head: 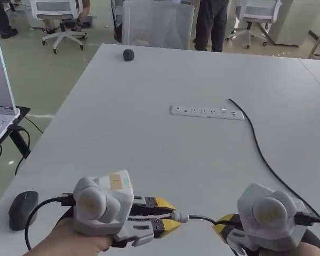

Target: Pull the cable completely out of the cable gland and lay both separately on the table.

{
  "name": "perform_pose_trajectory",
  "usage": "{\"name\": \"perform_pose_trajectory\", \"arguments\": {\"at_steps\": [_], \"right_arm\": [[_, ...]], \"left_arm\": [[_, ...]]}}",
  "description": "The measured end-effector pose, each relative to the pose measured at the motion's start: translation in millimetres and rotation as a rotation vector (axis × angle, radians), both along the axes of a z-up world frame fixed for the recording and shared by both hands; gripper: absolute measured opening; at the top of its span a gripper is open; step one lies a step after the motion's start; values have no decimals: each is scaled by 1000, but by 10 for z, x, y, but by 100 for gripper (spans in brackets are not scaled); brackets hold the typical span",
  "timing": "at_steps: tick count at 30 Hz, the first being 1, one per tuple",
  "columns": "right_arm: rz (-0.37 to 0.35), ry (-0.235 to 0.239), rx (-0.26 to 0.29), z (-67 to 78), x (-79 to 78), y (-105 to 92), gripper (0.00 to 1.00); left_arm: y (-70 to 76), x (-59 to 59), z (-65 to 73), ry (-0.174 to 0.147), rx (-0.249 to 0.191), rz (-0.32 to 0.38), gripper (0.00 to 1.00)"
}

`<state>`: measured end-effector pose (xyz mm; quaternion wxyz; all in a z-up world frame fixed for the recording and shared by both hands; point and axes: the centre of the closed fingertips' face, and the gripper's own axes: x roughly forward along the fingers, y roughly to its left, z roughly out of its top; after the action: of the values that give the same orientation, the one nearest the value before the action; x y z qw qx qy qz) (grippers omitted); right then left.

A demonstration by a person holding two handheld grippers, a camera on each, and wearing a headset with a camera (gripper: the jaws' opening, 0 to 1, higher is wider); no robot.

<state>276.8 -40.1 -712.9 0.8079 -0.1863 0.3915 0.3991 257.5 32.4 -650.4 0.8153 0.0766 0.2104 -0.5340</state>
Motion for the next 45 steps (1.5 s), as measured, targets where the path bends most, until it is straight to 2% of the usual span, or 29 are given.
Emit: {"name": "perform_pose_trajectory", "arguments": {"at_steps": [4, 6, 11, 18, 22, 23, 25, 27, 28, 30, 34, 36, 39, 45], "right_arm": [[-60, 52, 28, -42, 4, -35, 0], [-71, 69, 12, -80, -2, -56, 0], [-78, 77, 20, -83, -7, -46, 0], [-30, 36, 10, -55, -1, -57, 0], [29, -21, 8, 22, -14, -25, 4], [51, -61, 27, 83, 6, 24, 8], [72, -60, 35, 143, -39, 65, 13], [106, -55, 60, 215, -97, 141, 4], [130, -93, 59, 281, -95, 197, 5], [195, -121, 39, 329, -151, 297, 9], [264, -166, -1, 340, -178, 438, 14], [279, -173, 5, 359, -182, 509, 12], [310, -213, -5, 402, -146, 581, 12], [334, -232, -16, 411, -115, 624, 10]], "left_arm": [[7, 9, -9, 2, 0, 2, 15], [9, 13, -9, 2, 1, 3, 15], [11, 23, -12, 2, 2, 2, 15], [18, 43, -15, 2, 4, 5, 15], [31, 57, -27, -4, 13, 5, 15], [34, 57, -31, -3, 16, 5, 15], [37, 57, -41, 0, 19, 6, 15], [35, 56, -40, -1, 18, 6, 15], [32, 56, -36, -1, 16, 6, 15], [30, 55, -37, -1, 18, 6, 15], [18, 51, -32, 2, 15, 6, 15], [20, 50, -32, 2, 14, 6, 15], [18, 44, -28, 5, 12, 6, 15], [23, 33, -32, 8, 11, 6, 15]]}}
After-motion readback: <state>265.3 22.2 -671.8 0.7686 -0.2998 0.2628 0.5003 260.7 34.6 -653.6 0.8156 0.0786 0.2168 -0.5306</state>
